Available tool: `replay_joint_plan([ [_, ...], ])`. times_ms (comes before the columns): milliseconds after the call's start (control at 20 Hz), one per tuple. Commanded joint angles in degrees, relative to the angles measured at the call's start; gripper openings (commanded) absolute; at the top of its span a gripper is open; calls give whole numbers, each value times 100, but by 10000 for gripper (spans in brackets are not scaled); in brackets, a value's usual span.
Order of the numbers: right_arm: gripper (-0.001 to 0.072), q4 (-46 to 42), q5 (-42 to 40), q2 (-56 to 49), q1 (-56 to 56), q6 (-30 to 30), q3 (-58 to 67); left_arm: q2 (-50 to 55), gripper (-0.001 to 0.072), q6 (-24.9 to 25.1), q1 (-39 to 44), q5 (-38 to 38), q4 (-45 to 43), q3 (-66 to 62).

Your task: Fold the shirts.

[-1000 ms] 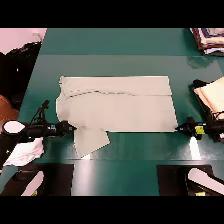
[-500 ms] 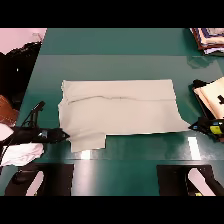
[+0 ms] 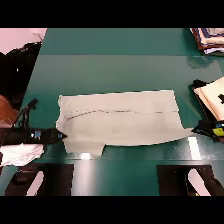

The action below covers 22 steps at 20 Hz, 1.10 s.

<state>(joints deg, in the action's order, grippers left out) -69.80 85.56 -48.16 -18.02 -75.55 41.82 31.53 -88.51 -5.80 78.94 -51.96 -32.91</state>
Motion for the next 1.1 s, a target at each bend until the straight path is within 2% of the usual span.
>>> replay_joint_plan([
  [0, 17, 151, -686, -732, 758, -350, 195, 1537, 22, 645, 0, -988, -42, -693],
  [150, 17, 177, -964, -1582, 1294, -461, 1137, 2918, 23, 728, 0, -1478, -46, -1574],
  [350, 17, 179, -1038, -2767, 1537, -649, 2524, 4079, 23, 866, 0, -1742, -48, -2627],
  [700, 18, 299, -728, -4321, 1537, -654, 4068, 5077, 24, 949, 0, -2317, -22, -3316],
  [850, 26, 938, -726, -4784, 1491, -647, 4522, 5193, 32, 946, 0, -2509, 92, -3316],
  [900, 162, 1178, -758, -4898, 1449, -643, 4642, 5187, 244, 944, 0, -2568, 125, -3324],
  [950, 367, 1346, -756, -5001, 1419, -638, 4765, 5187, 531, 933, 0, -2599, 151, -3355],
  [1000, 413, 1368, -717, -5064, 1364, -612, 4859, 5187, 558, 898, 0, -2531, 149, -3421],
  [1050, 413, 1379, -636, -5080, 1298, -404, 4878, 5184, 475, 907, 0, -2391, 146, -3515],
])
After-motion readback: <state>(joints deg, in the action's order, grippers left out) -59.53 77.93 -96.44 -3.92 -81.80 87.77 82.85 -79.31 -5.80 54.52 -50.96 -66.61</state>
